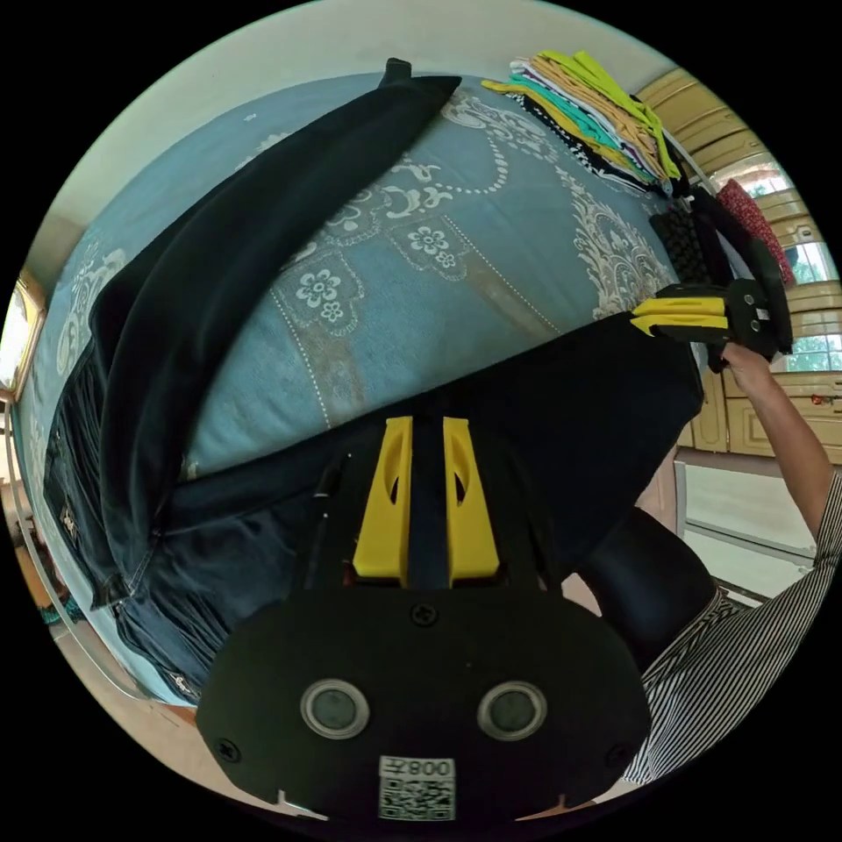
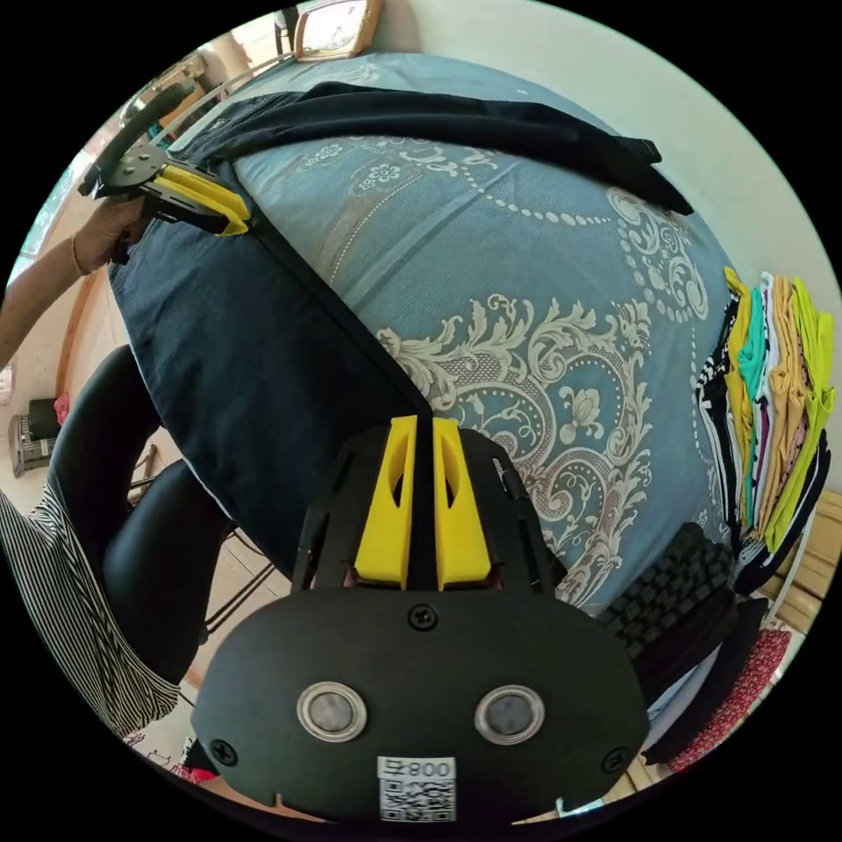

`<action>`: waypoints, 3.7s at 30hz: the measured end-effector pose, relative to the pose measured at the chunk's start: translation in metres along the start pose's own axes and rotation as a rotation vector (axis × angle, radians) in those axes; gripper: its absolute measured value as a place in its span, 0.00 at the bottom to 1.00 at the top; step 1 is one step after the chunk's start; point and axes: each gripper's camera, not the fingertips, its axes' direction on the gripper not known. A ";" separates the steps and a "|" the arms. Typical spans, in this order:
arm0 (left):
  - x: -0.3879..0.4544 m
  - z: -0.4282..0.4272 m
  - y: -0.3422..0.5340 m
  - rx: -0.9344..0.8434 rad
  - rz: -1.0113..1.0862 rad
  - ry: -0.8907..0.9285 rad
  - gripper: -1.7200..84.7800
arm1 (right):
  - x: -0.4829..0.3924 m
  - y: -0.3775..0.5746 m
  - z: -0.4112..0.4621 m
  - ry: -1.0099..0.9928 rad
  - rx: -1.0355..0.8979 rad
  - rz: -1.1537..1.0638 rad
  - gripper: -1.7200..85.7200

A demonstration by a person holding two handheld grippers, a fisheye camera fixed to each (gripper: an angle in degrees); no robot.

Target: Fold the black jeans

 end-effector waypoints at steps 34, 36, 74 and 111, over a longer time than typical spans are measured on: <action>-0.100 -0.192 0.086 0.327 -0.269 -0.169 0.02 | -0.081 -0.067 0.204 -0.059 0.101 0.261 0.02; -0.117 -0.205 0.107 0.337 -0.350 -0.236 0.02 | -0.088 -0.072 0.203 -0.085 0.183 0.250 0.02; -0.105 -0.240 -0.127 0.337 0.216 -0.133 0.15 | 0.330 0.020 0.516 -0.682 0.692 1.048 0.14; -0.020 -0.338 -0.093 0.443 0.270 -0.147 0.04 | 0.162 0.474 0.359 -0.709 1.223 1.004 0.07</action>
